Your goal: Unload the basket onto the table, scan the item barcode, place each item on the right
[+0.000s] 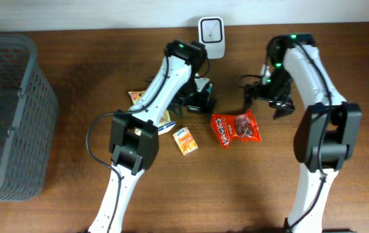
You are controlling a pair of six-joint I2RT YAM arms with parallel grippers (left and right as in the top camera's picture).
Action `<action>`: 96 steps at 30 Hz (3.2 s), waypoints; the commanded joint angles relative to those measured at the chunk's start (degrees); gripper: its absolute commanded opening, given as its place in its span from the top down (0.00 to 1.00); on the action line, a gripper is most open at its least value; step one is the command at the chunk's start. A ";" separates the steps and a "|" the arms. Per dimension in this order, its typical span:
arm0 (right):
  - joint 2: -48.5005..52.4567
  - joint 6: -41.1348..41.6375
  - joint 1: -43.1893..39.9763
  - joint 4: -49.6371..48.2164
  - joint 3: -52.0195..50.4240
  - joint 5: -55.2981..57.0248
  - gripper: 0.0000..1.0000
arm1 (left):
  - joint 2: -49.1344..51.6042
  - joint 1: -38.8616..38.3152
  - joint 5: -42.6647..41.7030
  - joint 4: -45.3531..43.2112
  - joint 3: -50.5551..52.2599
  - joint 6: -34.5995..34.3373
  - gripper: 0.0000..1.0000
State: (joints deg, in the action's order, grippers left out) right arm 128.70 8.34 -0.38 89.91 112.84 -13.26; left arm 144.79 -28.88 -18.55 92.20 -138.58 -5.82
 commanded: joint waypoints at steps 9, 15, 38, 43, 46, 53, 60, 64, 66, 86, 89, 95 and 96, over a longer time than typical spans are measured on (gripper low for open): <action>-0.17 -0.63 -11.69 3.93 2.62 -8.57 0.01 | 8.00 -5.40 -26.47 -12.04 -0.09 3.98 0.17; -0.17 -0.61 -11.69 0.98 2.62 -8.59 0.01 | 7.87 -4.94 -14.91 -10.01 -0.39 3.93 1.00; -0.17 -0.63 -11.69 -2.56 2.60 -8.59 0.02 | 7.13 -6.99 55.91 4.52 -30.21 -16.09 1.00; -0.17 -0.63 -11.69 -2.56 2.60 -8.59 0.02 | 7.15 -7.06 61.51 4.07 -19.04 -24.41 0.94; -0.17 -0.63 -11.69 -2.56 2.60 -8.59 0.01 | 7.15 -8.26 47.56 2.29 -14.27 -24.55 0.88; -0.17 -0.63 -11.69 -2.56 2.60 -8.59 0.01 | 7.13 -15.23 41.31 1.99 -11.76 -24.30 0.56; -0.17 -0.61 -11.69 -2.58 2.60 -8.59 0.02 | 6.34 0.11 35.93 -4.07 -29.94 -23.28 0.97; -0.17 -0.61 -11.69 -2.56 2.60 -8.59 0.02 | 10.19 2.78 29.77 -8.76 -26.27 -23.26 1.00; -0.17 -0.61 -11.69 -2.58 2.60 -8.59 0.02 | 13.11 2.03 25.38 -6.80 -26.27 -23.26 1.00; -0.17 -0.63 -11.69 -2.56 2.60 -8.59 0.01 | 17.55 -1.81 25.24 4.46 -29.86 -21.81 1.00; -0.17 -0.63 -11.69 -2.56 2.60 -8.59 0.01 | 17.64 -4.24 13.27 0.26 -25.86 -21.92 1.00; -0.17 -0.63 -11.69 -2.56 2.60 -8.59 0.01 | 17.59 -11.76 7.37 -8.37 -25.83 -21.94 1.00; -0.17 -0.63 -11.69 -2.56 2.60 -8.59 0.02 | 17.25 -11.82 7.39 -8.20 -26.49 -21.92 1.00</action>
State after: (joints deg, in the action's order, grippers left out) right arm 128.70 8.32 -12.27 87.31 114.32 -21.98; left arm 161.69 -40.51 -9.58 84.05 -164.92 -27.29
